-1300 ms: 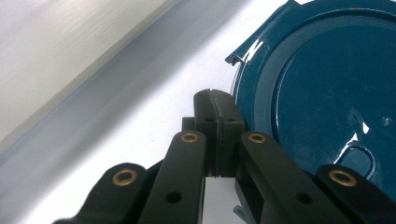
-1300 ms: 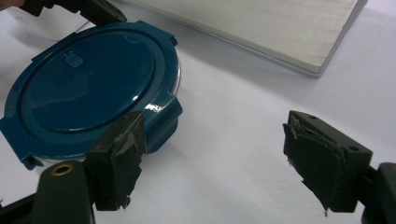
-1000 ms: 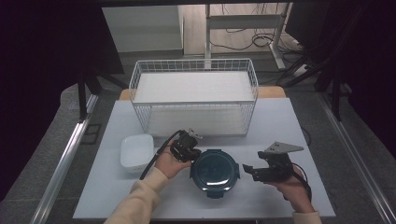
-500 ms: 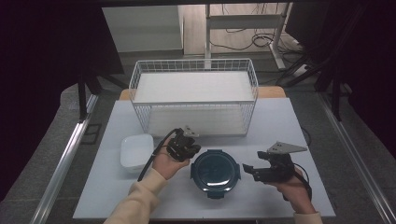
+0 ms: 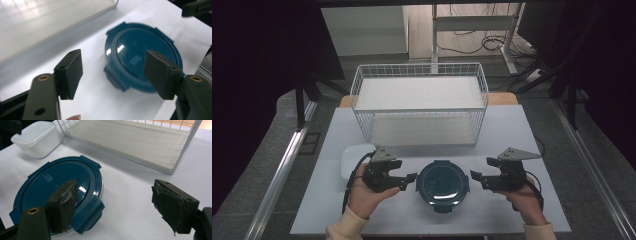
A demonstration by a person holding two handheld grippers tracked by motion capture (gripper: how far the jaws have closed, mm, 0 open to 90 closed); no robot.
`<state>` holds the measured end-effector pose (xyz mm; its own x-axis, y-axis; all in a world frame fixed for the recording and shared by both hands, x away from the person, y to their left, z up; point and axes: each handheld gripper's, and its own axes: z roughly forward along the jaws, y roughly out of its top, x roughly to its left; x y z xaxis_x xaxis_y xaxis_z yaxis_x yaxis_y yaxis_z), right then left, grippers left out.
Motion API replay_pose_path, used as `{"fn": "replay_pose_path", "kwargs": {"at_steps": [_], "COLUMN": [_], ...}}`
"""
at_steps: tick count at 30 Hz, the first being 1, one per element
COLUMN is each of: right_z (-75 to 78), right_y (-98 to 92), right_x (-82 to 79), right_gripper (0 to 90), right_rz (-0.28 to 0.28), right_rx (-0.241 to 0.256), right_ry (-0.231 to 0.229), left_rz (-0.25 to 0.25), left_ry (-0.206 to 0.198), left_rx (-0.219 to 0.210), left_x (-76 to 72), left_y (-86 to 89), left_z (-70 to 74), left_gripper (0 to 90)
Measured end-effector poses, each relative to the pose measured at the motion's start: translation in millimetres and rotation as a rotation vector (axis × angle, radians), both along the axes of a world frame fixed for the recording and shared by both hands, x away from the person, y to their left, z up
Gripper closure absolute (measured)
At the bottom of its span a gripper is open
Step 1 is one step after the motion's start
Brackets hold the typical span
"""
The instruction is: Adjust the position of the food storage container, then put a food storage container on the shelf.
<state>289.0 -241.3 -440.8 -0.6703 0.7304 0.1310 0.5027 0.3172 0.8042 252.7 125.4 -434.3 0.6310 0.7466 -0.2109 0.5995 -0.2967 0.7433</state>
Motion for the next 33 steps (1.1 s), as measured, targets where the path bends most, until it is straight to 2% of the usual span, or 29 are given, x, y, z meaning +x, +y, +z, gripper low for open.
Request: {"fn": "replay_pose_path", "kwargs": {"at_steps": [4,6,9,16,22,29,33], "right_z": [2.7,2.7,1.7,1.5,0.3,-4.7,-4.6], "right_y": [2.8,3.0,3.3,1.1,2.4,7.5,9.8], "right_x": [2.5,2.9,4.4,2.2,2.0,3.9,1.4], "right_gripper": [20.3,20.3,20.3,20.3,20.1,19.4,19.0], "right_rz": [0.009,0.011,0.012,0.011,0.011,0.002,0.006], "right_rx": [0.007,0.008,0.004,0.010,0.014,0.012,0.021], "right_ry": [-0.009,-0.010,-0.007,-0.006,0.015,0.044,0.053], "left_rz": [0.042,0.046,0.042,0.053,0.052,0.048,0.065], "left_ry": [0.041,0.044,0.043,0.030,0.043,0.079,0.126], "left_rx": [-0.024,-0.024,-0.060,-0.041,-0.065,-0.108,-0.131], "left_x": [-6.6,-7.4,-8.1,-9.9,-9.5,-7.6,-6.3], "left_y": [12.0,13.7,15.6,13.3,12.3,12.2,11.6], "left_z": [-11.5,-12.2,-9.4,-9.1,-10.9,-16.7,-18.7], "left_gripper": [27.6,26.9,25.4,21.6,21.0,19.4,18.8]}}
